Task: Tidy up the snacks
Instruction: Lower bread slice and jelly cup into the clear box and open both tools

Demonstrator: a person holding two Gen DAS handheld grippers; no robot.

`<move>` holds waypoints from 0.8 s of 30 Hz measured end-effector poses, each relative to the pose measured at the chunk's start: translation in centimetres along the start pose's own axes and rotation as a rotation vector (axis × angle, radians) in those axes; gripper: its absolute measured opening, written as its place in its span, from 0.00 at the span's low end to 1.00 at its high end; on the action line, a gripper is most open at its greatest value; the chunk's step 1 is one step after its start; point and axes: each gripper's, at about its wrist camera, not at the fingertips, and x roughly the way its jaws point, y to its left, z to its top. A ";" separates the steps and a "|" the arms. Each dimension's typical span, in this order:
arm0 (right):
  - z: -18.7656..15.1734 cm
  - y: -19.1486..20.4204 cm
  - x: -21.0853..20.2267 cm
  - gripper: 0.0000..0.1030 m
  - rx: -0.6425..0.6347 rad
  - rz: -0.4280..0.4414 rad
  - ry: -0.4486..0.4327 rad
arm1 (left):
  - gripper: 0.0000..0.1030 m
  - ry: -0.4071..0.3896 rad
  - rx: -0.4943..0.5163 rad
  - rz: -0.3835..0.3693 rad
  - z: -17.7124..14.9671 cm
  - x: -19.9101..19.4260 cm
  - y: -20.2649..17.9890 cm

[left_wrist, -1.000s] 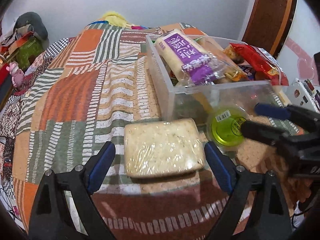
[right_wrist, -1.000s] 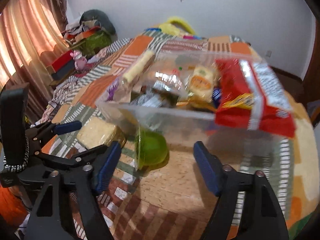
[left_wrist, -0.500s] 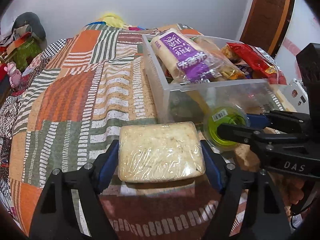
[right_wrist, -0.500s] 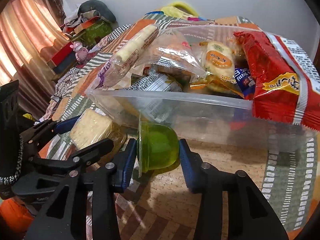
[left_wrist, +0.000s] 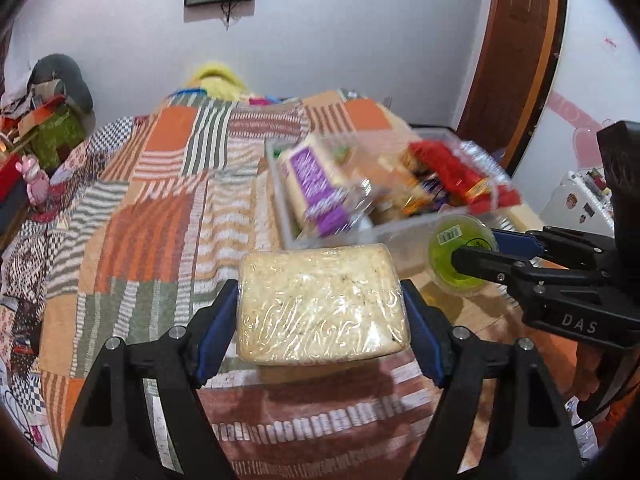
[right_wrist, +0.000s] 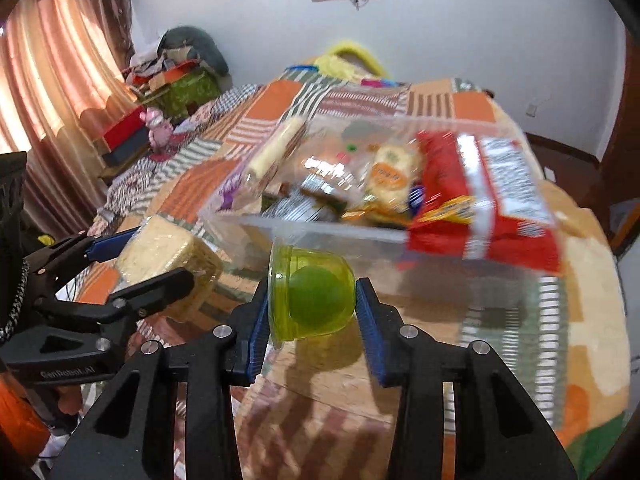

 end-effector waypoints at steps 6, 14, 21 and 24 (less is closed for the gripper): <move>1.1 -1.6 -2.9 0.36 0.031 -0.031 -0.085 | 0.75 -0.062 0.007 -0.032 2.5 -1.3 -1.6; 3.2 -3.6 -3.4 0.36 0.080 -0.056 -0.154 | 0.75 -0.067 0.005 -0.070 6.0 1.2 -3.9; 5.1 -3.8 -2.0 0.36 0.066 -0.060 -0.155 | 0.75 -0.058 -0.007 -0.051 7.9 4.4 -4.4; 5.7 -4.2 -1.4 0.36 0.070 -0.054 -0.156 | 0.75 -0.046 -0.035 -0.054 8.4 5.3 -3.7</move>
